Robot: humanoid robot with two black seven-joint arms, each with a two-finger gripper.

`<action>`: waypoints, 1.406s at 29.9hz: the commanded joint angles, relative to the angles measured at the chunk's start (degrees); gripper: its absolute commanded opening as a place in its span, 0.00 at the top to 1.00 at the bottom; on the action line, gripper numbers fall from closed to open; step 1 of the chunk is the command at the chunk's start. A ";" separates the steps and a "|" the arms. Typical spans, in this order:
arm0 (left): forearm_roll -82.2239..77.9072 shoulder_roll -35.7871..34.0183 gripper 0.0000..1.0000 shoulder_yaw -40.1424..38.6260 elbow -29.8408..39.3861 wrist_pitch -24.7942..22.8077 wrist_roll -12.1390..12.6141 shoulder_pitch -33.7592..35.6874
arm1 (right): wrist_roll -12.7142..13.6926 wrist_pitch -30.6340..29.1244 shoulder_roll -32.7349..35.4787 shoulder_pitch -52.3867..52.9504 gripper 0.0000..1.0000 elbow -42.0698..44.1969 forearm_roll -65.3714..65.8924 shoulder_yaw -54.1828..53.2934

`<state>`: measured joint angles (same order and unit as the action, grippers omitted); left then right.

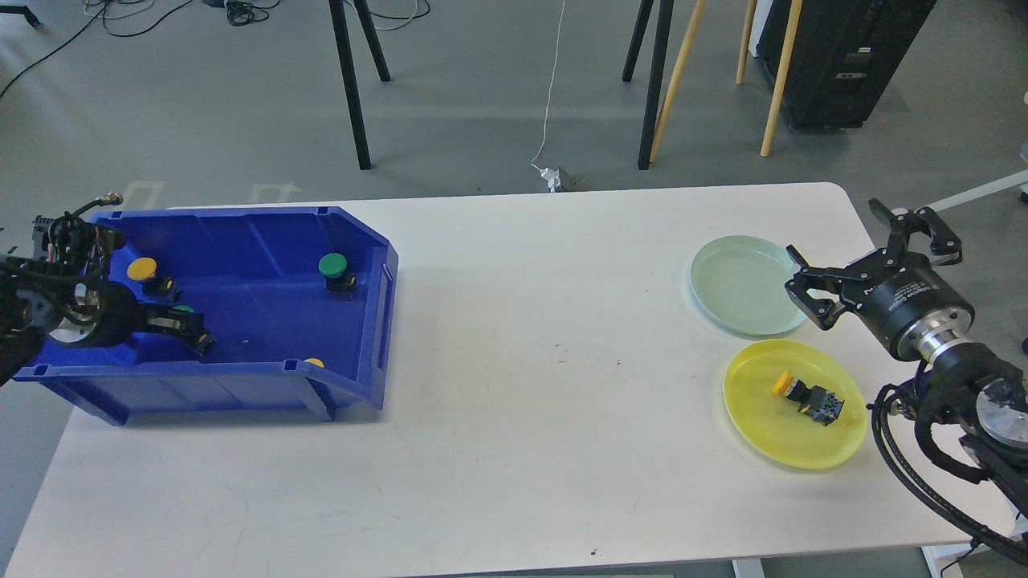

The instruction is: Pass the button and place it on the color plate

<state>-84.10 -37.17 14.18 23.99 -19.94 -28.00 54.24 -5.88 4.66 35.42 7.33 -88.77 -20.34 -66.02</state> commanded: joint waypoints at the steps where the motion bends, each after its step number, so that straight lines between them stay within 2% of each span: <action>1: -0.01 -0.09 0.95 -0.38 0.35 -0.10 0.00 0.07 | 0.00 0.08 0.00 0.06 0.00 0.00 0.03 -0.08; 6: 2.53 -3.85 0.95 -4.59 4.91 -1.07 0.00 1.13 | 0.00 0.00 0.78 0.58 0.00 0.08 0.64 0.53; 10: 4.12 -13.78 0.95 -13.37 21.23 -3.87 0.00 1.74 | 1.13 0.00 3.25 2.60 0.00 0.17 8.45 2.55; 13: 5.52 -18.10 0.95 -22.07 32.14 -5.90 0.00 1.04 | 3.77 0.00 3.51 5.49 0.00 0.61 14.60 4.84; 16: 10.95 -18.02 0.95 -26.21 37.17 -6.17 0.00 0.25 | 5.18 -0.09 4.74 8.66 0.00 0.70 18.39 7.65; 19: 22.01 -14.44 0.95 -28.94 39.81 -6.34 0.00 0.34 | 5.18 -1.31 6.84 13.66 0.00 1.66 21.73 13.08; 25: 32.15 2.87 0.94 -35.27 39.91 -5.20 0.00 -0.01 | 5.36 -12.29 7.56 29.30 0.00 5.97 22.27 29.70; 30: 32.43 15.89 0.94 -35.37 33.77 -1.78 0.00 -0.89 | 6.24 -20.29 7.47 37.92 0.00 6.59 18.16 37.62; 35: 32.42 21.26 0.93 -35.36 30.07 -1.25 0.00 -0.89 | 6.76 -25.22 6.24 38.99 0.00 8.25 5.41 38.95; 42: 32.42 21.79 0.93 -35.45 29.01 -1.33 0.00 -0.89 | 7.38 -25.67 0.18 38.73 0.01 11.33 4.08 39.03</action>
<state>-51.65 -15.43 -21.21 53.07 -21.19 -27.99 53.35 1.45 -21.08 37.40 46.28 -78.40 -16.12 -26.94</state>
